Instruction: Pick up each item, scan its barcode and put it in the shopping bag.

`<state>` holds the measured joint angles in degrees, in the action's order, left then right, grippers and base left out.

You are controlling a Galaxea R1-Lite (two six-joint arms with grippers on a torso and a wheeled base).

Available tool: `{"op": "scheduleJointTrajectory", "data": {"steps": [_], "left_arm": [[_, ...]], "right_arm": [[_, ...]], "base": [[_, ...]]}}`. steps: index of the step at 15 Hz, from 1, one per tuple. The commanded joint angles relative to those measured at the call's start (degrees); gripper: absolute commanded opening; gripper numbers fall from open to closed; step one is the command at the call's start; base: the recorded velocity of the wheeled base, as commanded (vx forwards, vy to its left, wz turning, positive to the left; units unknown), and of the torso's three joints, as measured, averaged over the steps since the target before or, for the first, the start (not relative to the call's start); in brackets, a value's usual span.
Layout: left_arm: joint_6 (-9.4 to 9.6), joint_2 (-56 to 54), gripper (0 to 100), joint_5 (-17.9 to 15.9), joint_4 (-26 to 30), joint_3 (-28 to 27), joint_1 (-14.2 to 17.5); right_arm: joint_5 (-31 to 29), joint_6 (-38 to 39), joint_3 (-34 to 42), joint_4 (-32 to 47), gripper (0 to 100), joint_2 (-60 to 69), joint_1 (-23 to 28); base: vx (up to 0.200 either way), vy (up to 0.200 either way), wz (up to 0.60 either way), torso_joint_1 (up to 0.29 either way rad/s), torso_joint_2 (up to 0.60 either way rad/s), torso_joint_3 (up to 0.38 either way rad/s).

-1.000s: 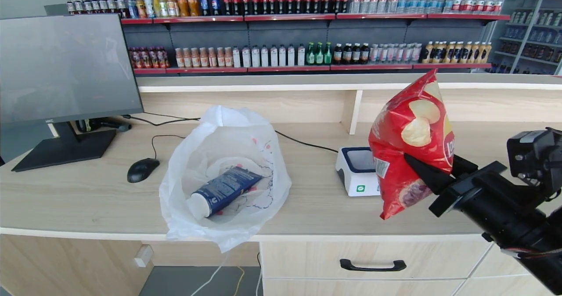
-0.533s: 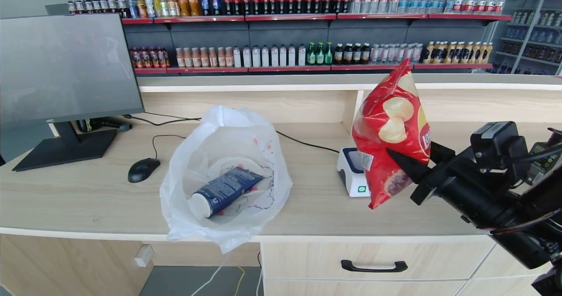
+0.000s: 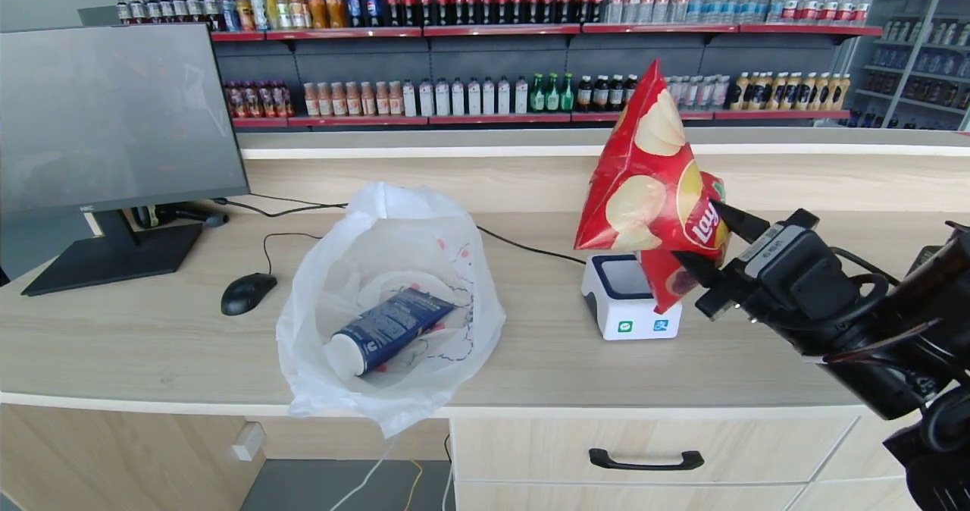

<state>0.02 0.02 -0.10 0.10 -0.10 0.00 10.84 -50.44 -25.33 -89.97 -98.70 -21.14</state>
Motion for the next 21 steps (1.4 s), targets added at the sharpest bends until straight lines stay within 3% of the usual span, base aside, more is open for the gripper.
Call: {"op": "scheduleJointTrajectory", "data": {"steps": [1,3,6,9,21], "left_arm": [[-0.02,0.0,100,0.0,0.0,0.0,0.0],[-0.02,0.0,100,0.0,0.0,0.0,0.1],[-0.02,0.0,100,0.0,0.0,0.0,0.0],[-0.02,0.0,100,0.0,0.0,0.0,0.0],[-0.02,0.0,100,0.0,0.0,0.0,0.0]], "right_arm": [[1.5,-4.8,0.5,0.0,0,-2.6,1.6],[5.0,-12.7,0.6,0.0,0,-2.9,5.0],[8.9,-14.1,-2.4,0.0,0,-3.6,5.1],[17.6,-16.1,-5.9,0.0,0,-9.0,5.1],[26.3,-22.9,-6.1,0.0,0,-10.4,9.1]], "base": [[0.000,0.000,0.00,0.000,0.00,0.000],[0.000,0.000,0.00,0.000,0.00,0.000],[0.000,0.000,0.00,0.000,0.00,0.000],[0.000,0.000,0.00,0.000,0.00,0.000],[0.000,0.000,0.00,0.000,0.00,0.000]]}}
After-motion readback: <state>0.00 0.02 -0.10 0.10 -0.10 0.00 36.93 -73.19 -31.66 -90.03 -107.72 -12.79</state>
